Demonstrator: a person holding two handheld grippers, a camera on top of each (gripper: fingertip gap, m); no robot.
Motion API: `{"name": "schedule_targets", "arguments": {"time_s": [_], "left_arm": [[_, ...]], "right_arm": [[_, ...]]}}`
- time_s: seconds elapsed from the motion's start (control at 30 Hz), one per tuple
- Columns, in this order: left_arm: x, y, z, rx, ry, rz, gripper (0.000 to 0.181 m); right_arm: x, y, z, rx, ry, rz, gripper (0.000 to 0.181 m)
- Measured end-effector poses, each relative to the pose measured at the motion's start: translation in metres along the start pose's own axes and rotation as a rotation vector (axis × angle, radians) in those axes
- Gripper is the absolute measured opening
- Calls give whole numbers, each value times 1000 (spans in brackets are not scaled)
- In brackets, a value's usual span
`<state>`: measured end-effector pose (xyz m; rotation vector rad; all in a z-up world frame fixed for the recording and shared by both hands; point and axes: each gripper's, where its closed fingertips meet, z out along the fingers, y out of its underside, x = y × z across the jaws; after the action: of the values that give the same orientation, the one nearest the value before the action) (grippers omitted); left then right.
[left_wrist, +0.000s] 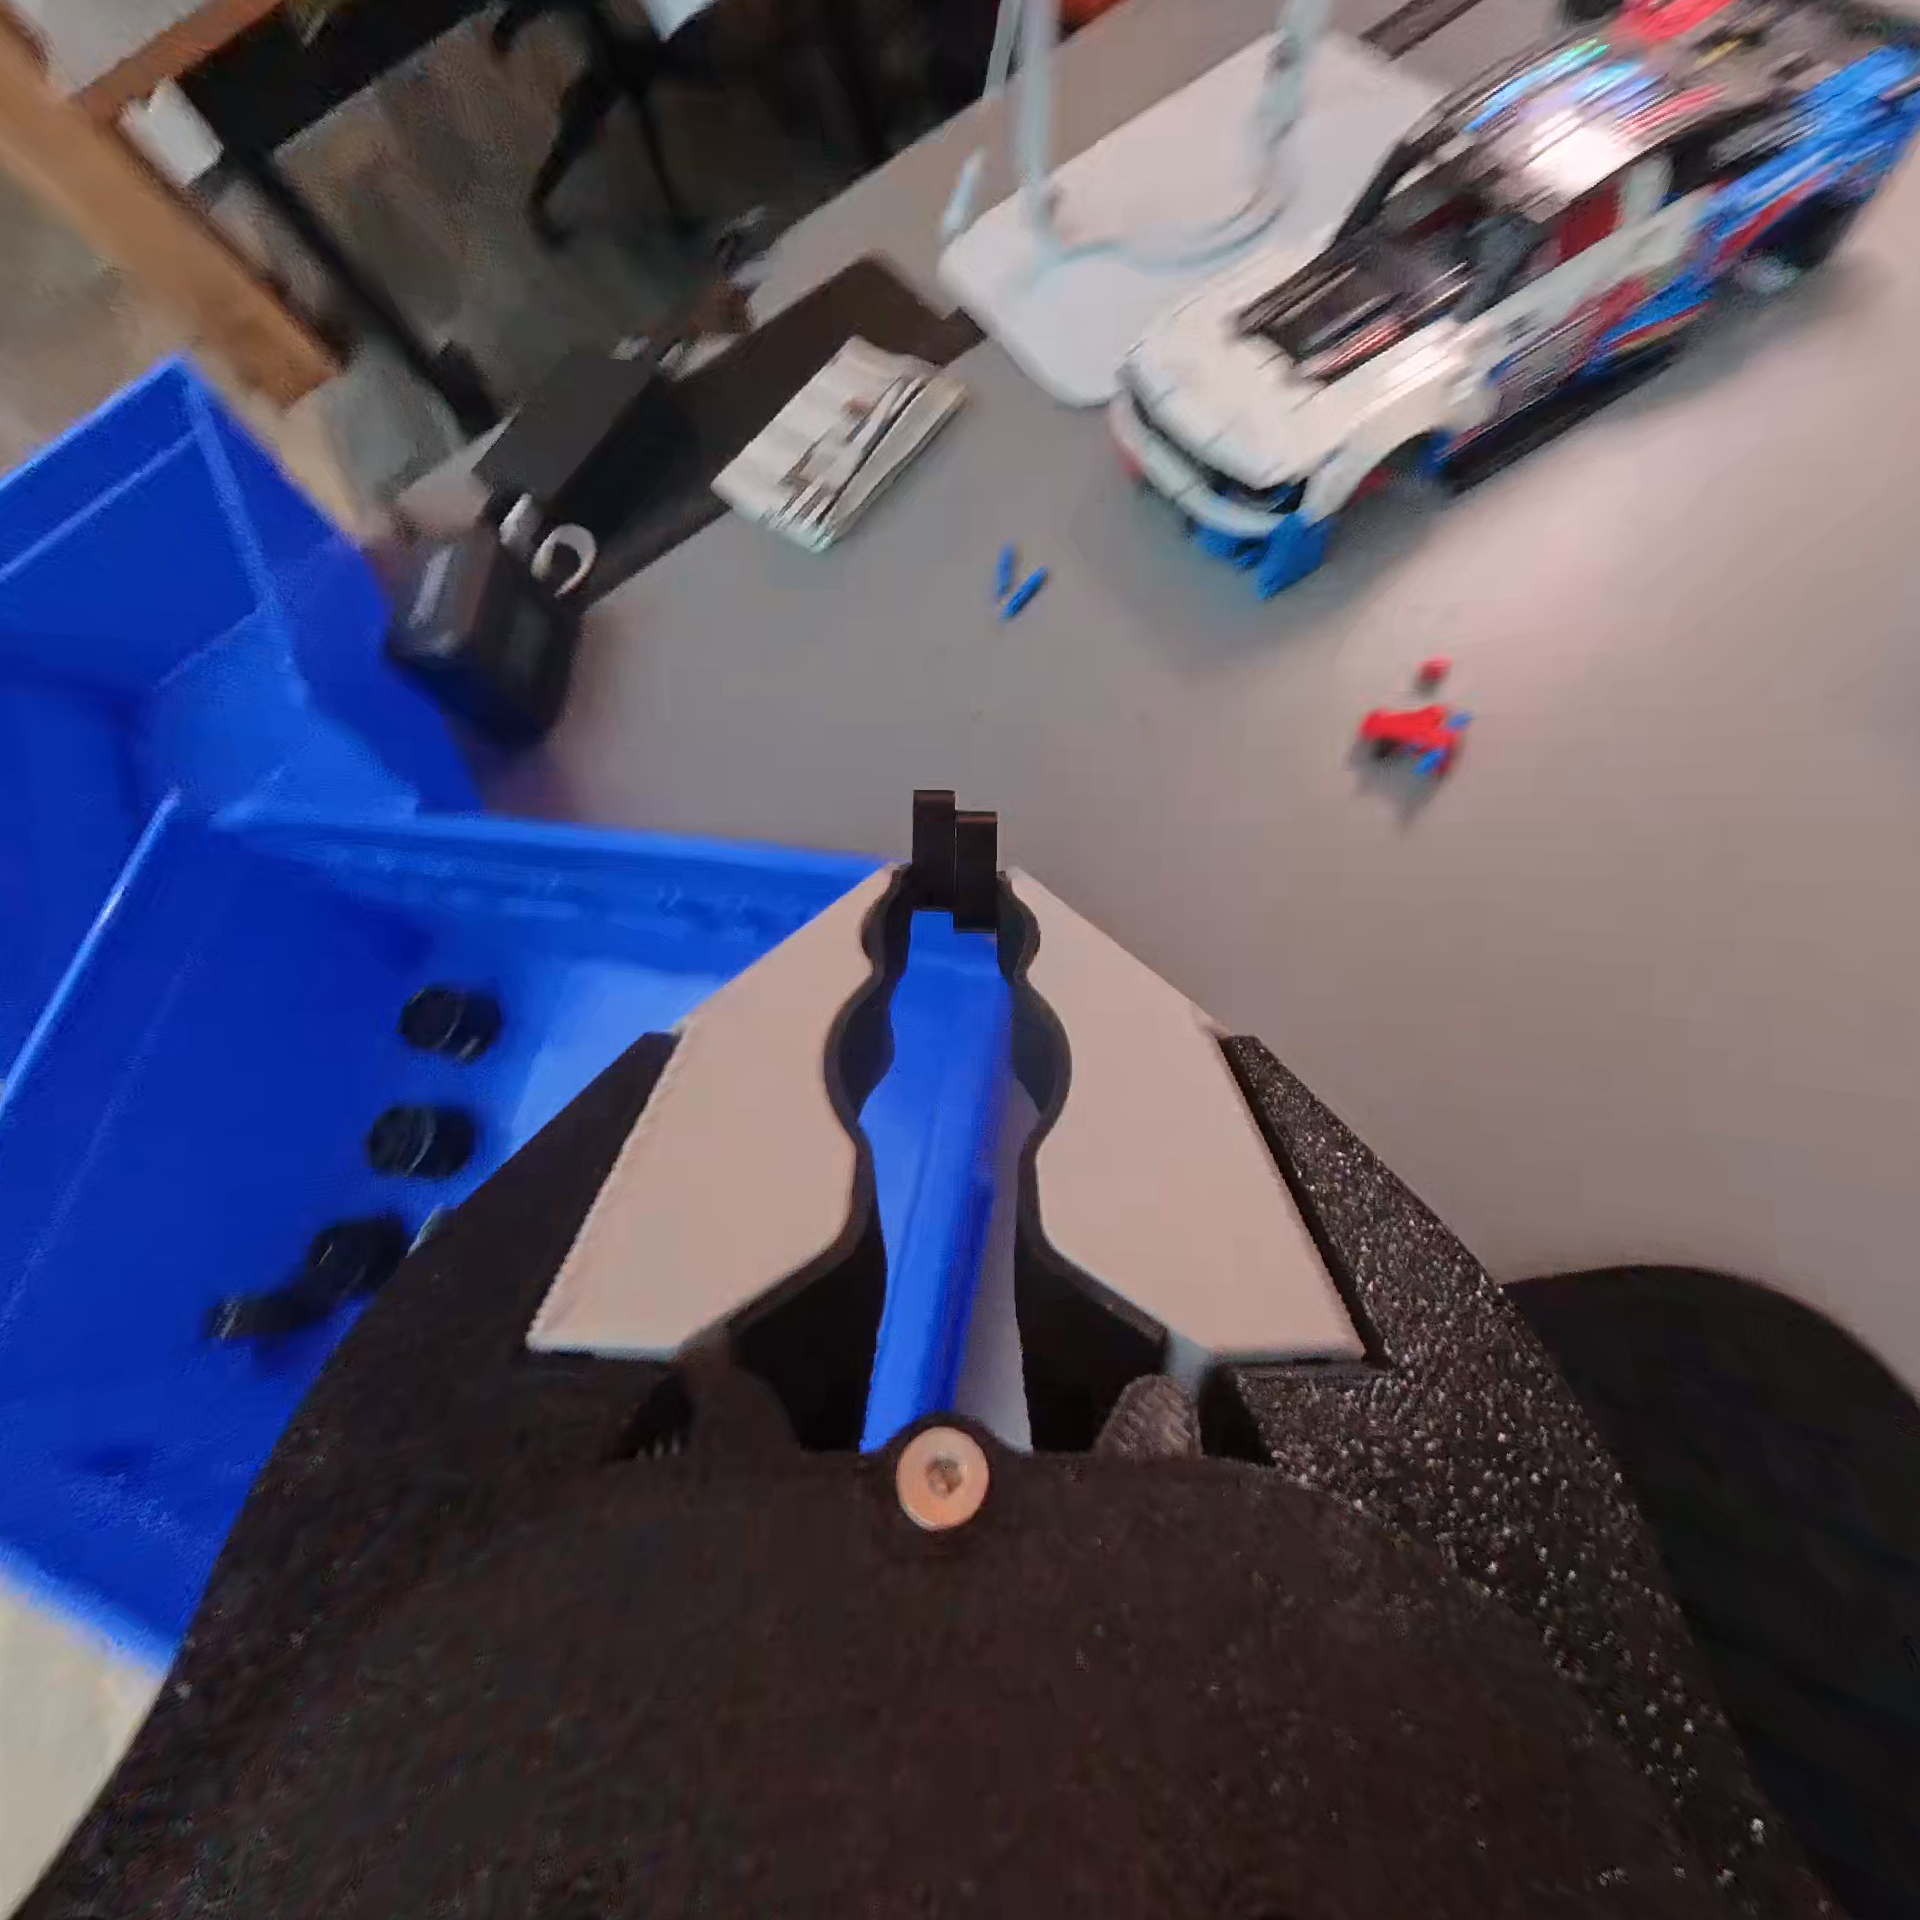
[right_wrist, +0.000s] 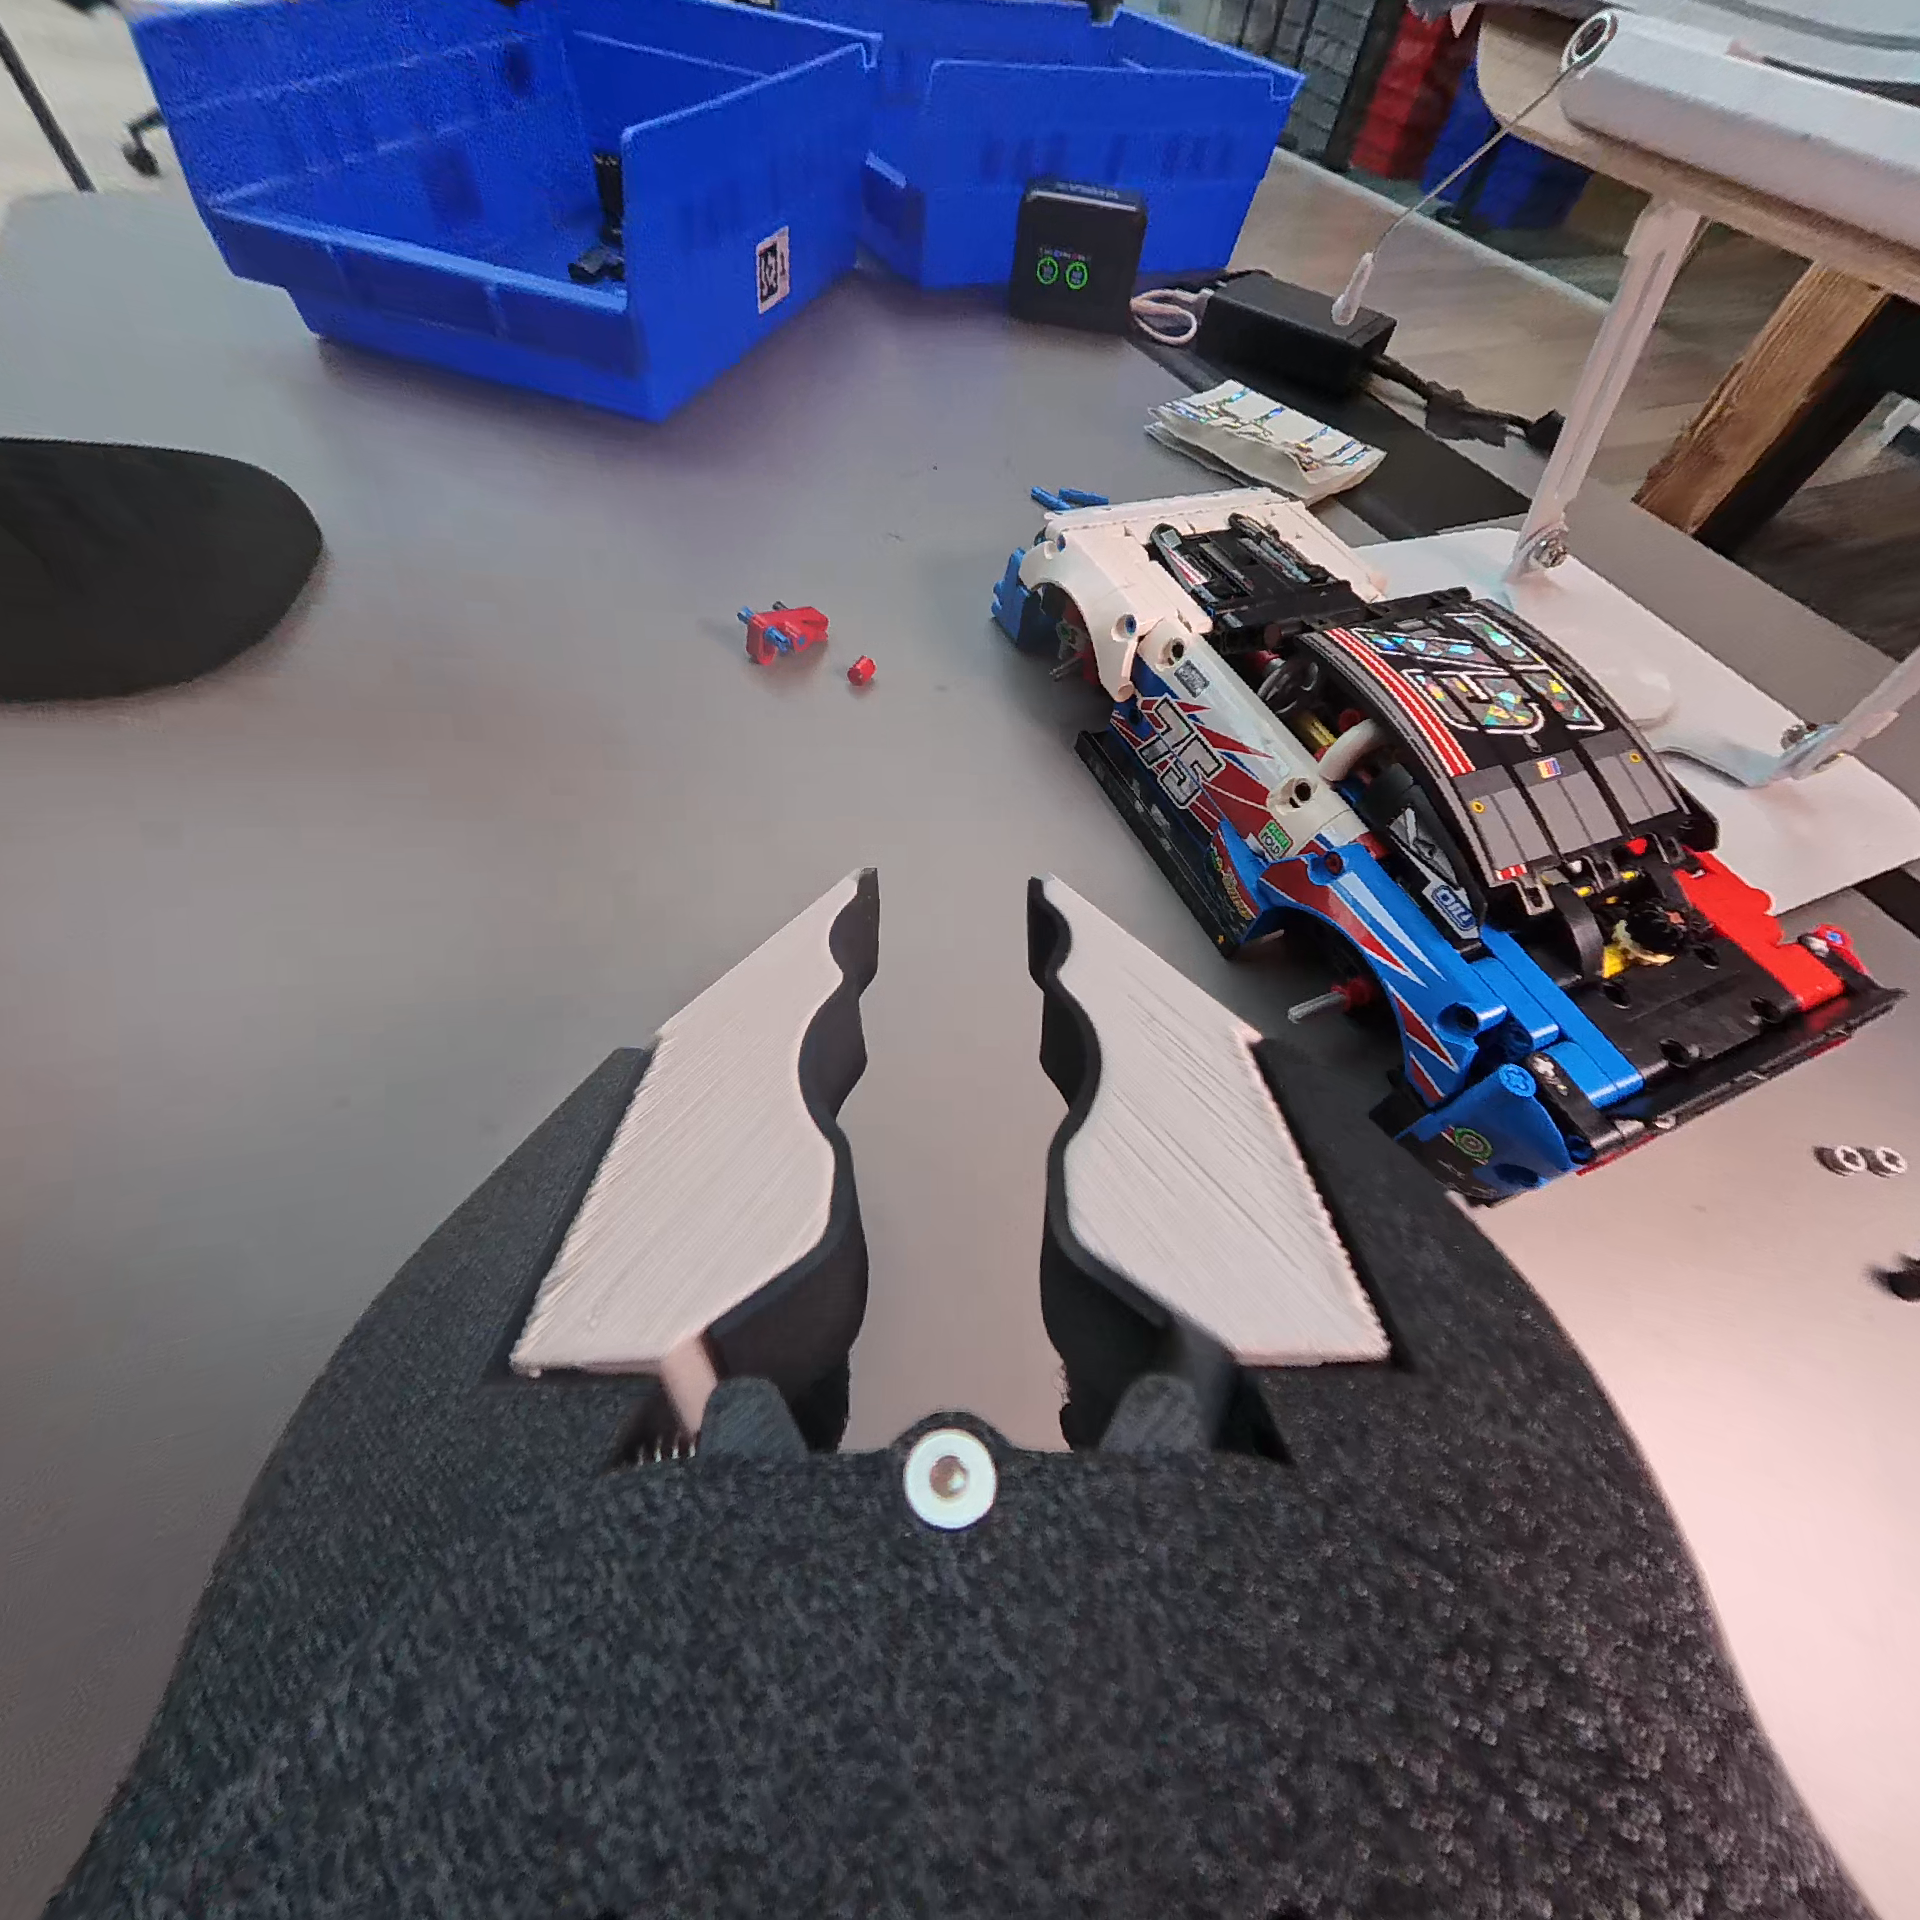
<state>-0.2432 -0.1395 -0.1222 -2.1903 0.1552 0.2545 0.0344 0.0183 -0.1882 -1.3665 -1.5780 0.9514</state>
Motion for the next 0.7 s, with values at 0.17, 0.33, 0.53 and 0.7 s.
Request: {"name": "schedule_targets", "arguments": {"time_s": [0.17, 0.33, 0.53, 0.7], "left_arm": [[-66, 91, 3, -337, -197, -165, 15], [-85, 125, 24, -421, -351, -252, 15], [-115, 141, 39, -473, -479, -256, 15], [-134, 144, 53, -481, -519, -277, 17]], "right_arm": [[-8, 5, 5, -31, -13, -33, 27], [-7, 3, 3, -22, 11, -29, 27], [-6, 4, 3, -22, 12, -22, 28], [-5, 5, 3, -23, 11, -19, 28]]}}
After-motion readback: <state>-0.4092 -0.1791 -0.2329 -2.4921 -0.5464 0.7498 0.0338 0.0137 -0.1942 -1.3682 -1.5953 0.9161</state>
